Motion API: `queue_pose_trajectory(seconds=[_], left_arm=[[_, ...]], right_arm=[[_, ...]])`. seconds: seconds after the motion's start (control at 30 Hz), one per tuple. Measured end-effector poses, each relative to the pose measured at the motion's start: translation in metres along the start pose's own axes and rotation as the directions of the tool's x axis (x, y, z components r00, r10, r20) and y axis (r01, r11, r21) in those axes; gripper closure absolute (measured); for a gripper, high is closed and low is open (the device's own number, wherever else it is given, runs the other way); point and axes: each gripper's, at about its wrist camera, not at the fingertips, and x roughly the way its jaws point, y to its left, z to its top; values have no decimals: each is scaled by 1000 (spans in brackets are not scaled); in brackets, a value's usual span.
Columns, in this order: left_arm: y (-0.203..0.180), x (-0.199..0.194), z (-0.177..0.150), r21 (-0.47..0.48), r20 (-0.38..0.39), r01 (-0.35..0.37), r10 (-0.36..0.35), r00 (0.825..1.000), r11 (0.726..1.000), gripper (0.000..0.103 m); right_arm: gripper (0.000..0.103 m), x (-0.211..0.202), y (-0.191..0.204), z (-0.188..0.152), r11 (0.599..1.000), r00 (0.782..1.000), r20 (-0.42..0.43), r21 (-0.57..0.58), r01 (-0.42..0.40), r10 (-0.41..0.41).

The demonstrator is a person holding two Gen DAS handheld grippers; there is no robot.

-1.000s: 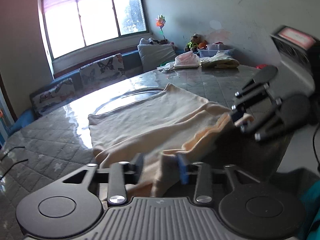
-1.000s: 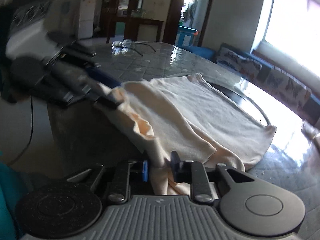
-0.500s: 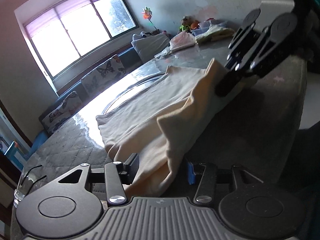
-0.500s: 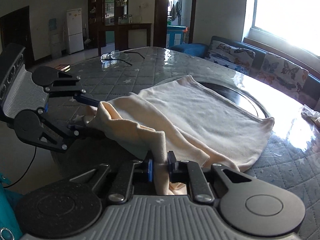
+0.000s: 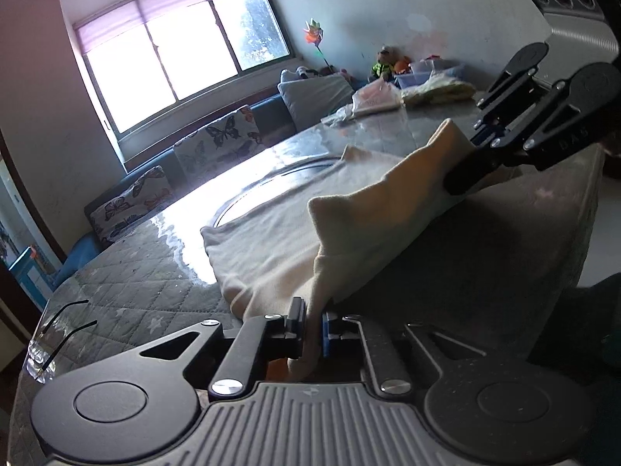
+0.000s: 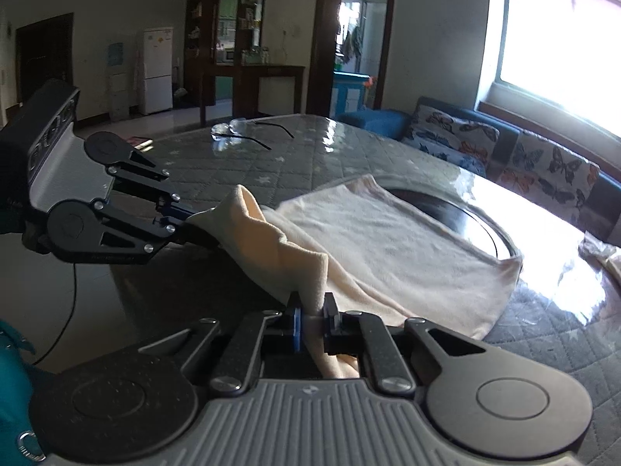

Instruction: Fold clothes

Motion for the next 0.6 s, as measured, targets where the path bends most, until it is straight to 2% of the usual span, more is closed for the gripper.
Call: queue_pose_trajectory(seconds=[0.4,0.47,0.6], left_arm=[[-15,-85,-1,32,25,98,-99,995,995,93],[-17,-89,1,33,25,97,-98,995,995,93],[-14,-79,7,40,33,80,-81,996,996,94]], right_arm=[[95,-76,35,7,991,992,-24,-59,-124,122],[95,-85,39,12,987,988,-37,-61,-149,147],[95,-81,30,21,989,990,-38,-57,-134,132]])
